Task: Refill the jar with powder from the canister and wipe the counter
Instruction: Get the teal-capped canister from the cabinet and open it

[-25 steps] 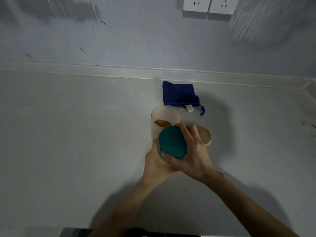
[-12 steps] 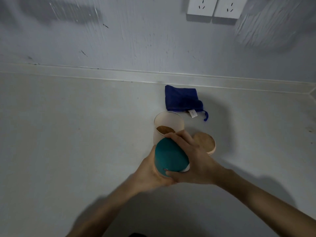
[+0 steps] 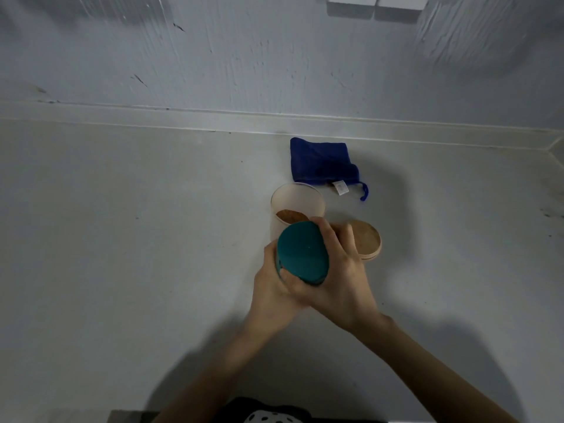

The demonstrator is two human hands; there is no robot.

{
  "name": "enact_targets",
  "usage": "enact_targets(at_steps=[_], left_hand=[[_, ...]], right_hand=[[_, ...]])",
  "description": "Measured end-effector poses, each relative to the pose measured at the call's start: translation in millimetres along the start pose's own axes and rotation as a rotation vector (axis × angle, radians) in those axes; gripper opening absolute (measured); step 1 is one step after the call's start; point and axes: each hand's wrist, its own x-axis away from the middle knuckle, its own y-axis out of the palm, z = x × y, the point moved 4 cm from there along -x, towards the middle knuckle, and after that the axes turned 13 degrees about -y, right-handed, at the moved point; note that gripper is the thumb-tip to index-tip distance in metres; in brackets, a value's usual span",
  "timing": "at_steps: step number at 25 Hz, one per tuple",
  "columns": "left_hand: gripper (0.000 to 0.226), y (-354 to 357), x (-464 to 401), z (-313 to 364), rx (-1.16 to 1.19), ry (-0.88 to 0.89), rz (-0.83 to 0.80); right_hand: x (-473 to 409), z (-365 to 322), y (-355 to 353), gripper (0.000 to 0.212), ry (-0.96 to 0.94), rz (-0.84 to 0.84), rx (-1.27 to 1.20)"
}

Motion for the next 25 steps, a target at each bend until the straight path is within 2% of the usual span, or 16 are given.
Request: enact_targets(at_steps=[4,8,11,15,21,25], left_hand=[[0.083,-3,-6,-1,-0.140,0.004,-0.047],[0.070,-14,-6,3,-0.006,-0.064,-0.189],[0.070,-18,-5,14,0.075,-0.018,-0.277],[0.082,-26,-13,34,0.174,0.053,-0.382],[0.073,-31,-6,49,0.171,0.177,-0.564],[0.072,-31,-1,49,0.171,0.125,-0.725]], right_hand=[[-7,3,-7,0.080,-0.116,-0.072,-0.055],[-23,9,-8,0.076,-0.232,-0.299,-0.179],[-39,7,-12,0.073,-0.260,-0.428,-0.233],[-59,-4,-29,0.061,-0.308,-0.373,-0.368],[-62,-13,-41,0.056,-0.342,-0.374,-0.469],[-56,-13,-36,0.052,-0.326,-0.397,-0.530]])
